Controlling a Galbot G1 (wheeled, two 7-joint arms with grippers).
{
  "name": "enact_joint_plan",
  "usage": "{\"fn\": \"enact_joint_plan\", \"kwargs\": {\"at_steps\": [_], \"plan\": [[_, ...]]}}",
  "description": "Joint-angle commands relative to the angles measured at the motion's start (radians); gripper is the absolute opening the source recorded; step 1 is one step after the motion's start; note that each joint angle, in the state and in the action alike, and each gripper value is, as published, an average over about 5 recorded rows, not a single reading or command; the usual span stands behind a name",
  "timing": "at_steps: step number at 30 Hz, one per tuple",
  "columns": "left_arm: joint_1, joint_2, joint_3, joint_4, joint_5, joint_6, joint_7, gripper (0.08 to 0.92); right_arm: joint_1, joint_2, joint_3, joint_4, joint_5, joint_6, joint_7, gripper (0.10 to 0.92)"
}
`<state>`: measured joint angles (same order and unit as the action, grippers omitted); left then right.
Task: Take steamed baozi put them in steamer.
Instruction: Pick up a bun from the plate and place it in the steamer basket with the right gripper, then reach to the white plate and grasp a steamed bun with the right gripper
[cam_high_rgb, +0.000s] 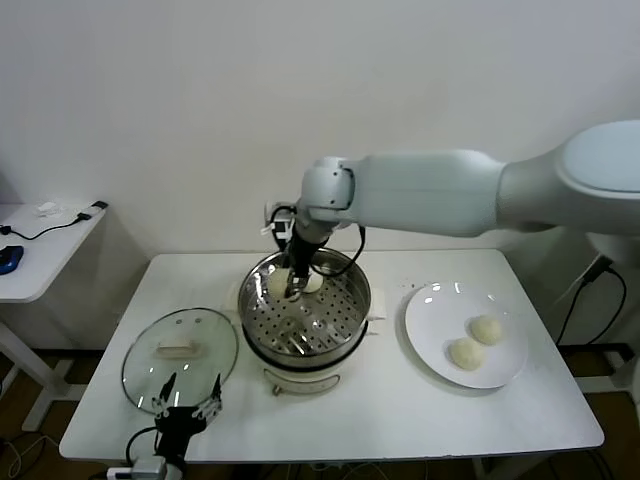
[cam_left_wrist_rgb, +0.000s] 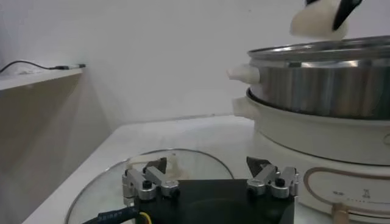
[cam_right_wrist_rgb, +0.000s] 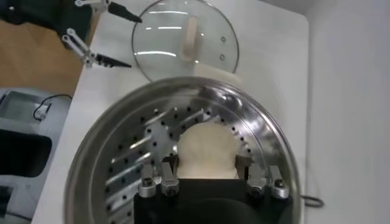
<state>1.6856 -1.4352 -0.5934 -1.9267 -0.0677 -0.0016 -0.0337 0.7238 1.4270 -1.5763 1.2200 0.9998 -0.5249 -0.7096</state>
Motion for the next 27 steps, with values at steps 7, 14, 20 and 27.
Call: {"fn": "enact_joint_plan", "kwargs": {"at_steps": [7, 14, 20, 27], "plan": [[-0.004, 0.004, 0.007, 0.010, 0.002, 0.000, 0.001, 0.823, -0.174, 0.085, 0.035, -0.124, -0.074, -0.034, 0.046, 0.625], [-0.004, 0.003, 0.007, 0.002, 0.002, 0.003, 0.000, 0.823, -0.153, 0.058, 0.054, -0.108, -0.082, 0.007, 0.019, 0.718], [0.003, 0.006, 0.004, -0.013, 0.001, 0.004, -0.001, 0.823, -0.030, -0.038, 0.057, -0.042, -0.113, 0.135, -0.103, 0.818], [0.010, 0.012, -0.003, -0.031, -0.005, 0.004, 0.000, 0.823, 0.194, -0.311, -0.033, 0.102, -0.105, 0.226, -0.238, 0.823]]}}
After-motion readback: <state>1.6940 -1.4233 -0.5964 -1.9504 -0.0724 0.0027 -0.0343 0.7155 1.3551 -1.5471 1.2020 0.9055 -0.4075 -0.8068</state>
